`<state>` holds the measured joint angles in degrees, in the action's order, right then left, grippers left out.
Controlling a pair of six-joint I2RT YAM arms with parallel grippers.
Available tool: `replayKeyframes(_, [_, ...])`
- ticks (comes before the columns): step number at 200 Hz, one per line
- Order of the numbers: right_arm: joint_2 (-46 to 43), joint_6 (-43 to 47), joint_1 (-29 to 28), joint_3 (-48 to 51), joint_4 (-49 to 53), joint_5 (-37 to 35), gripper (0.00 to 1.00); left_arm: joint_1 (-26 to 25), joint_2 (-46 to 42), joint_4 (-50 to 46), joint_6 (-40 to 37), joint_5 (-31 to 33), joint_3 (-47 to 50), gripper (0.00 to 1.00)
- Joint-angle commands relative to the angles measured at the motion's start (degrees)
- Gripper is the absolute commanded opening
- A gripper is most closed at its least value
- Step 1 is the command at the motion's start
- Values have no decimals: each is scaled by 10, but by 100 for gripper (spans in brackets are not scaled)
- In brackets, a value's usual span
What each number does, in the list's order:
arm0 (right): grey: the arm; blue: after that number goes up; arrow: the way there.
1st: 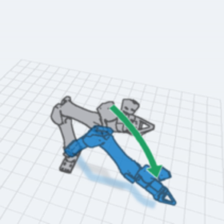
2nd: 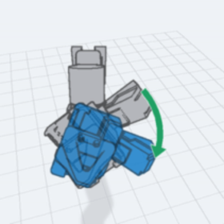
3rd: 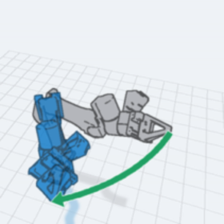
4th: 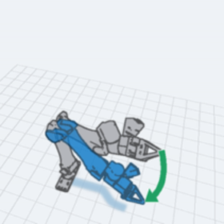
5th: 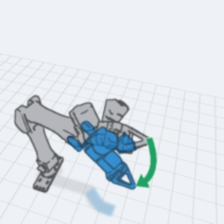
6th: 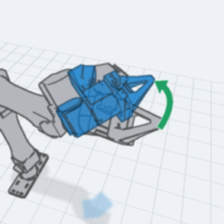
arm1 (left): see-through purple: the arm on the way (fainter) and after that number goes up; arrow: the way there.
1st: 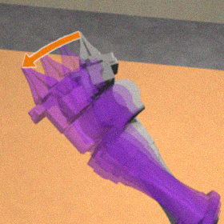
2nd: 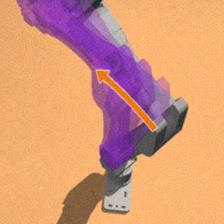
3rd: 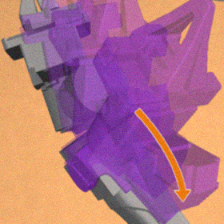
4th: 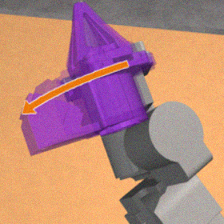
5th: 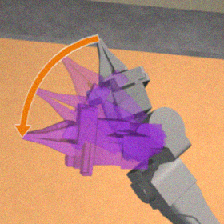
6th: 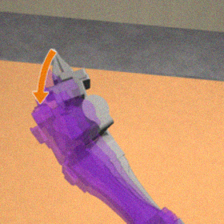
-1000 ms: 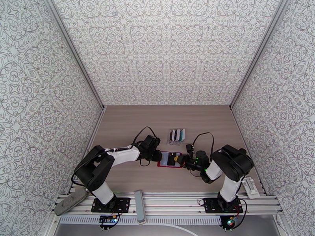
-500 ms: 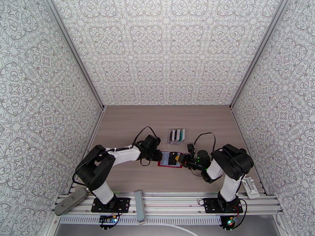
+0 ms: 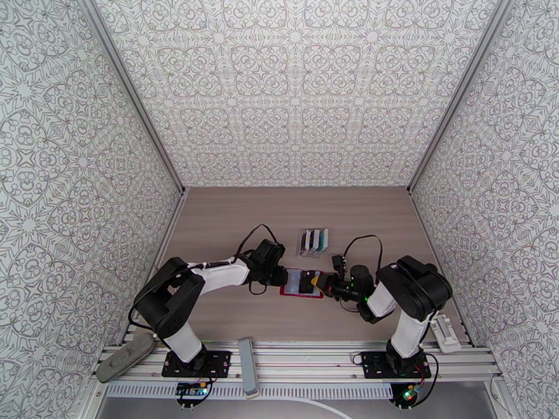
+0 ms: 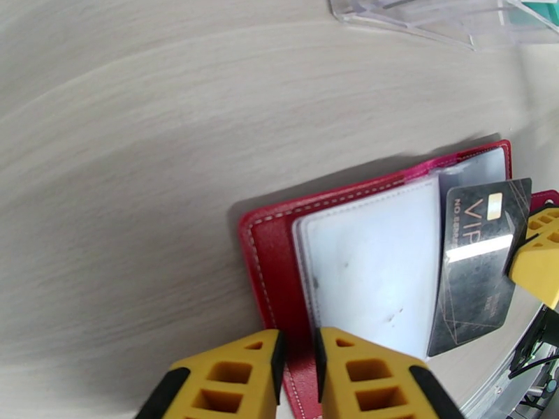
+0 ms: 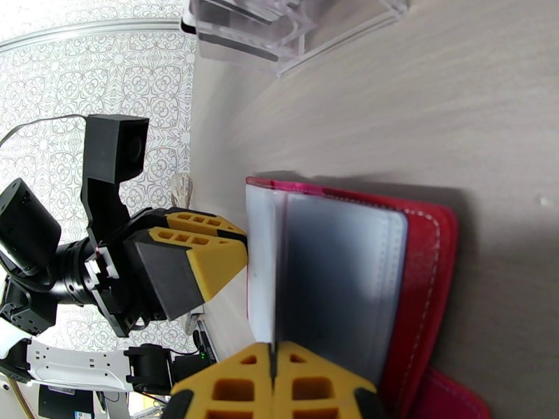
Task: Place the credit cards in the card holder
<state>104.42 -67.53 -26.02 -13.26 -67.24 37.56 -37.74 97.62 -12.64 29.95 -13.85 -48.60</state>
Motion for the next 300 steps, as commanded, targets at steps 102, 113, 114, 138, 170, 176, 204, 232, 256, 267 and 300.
replayKeyframes(102, [29, 3, 4, -32, -5, 22, 0, -7, 34, -6, 17, 10, 27, 22])
replayKeyframes(113, [30, 2, 4, -31, -5, 22, 0, -7, 35, -4, 18, 9, 27, 22])
replayKeyframes(114, [30, 2, 4, -31, -5, 23, 0, -7, 36, -4, 18, 9, 27, 22])
replayKeyframes(138, [32, 1, 4, -30, -5, 25, 0, -7, 38, -1, 19, 8, 27, 22])
replayKeyframes(170, [34, -3, 4, -24, -10, 21, 0, -5, 39, 0, 20, 8, 27, 22])
replayKeyframes(176, [35, -5, 4, -22, -13, 18, 0, -4, 39, 0, 21, 8, 28, 22])
replayKeyframes(204, [42, -19, 4, -13, -33, 4, 0, -3, 38, 0, 22, 9, 29, 22])
replayKeyframes(232, [50, -30, 4, -7, -51, -1, 0, -1, 36, 1, 23, 10, 32, 22])
replayKeyframes(256, [50, -30, 4, -2, -51, -6, 0, 0, 35, 1, 23, 10, 35, 22])
replayKeyframes(267, [50, -30, 4, -2, -50, -6, 0, 0, 35, 2, 23, 10, 34, 22])
replayKeyframes(300, [47, -27, 4, -2, -41, -6, 0, 1, 34, 2, 23, 10, 34, 22])
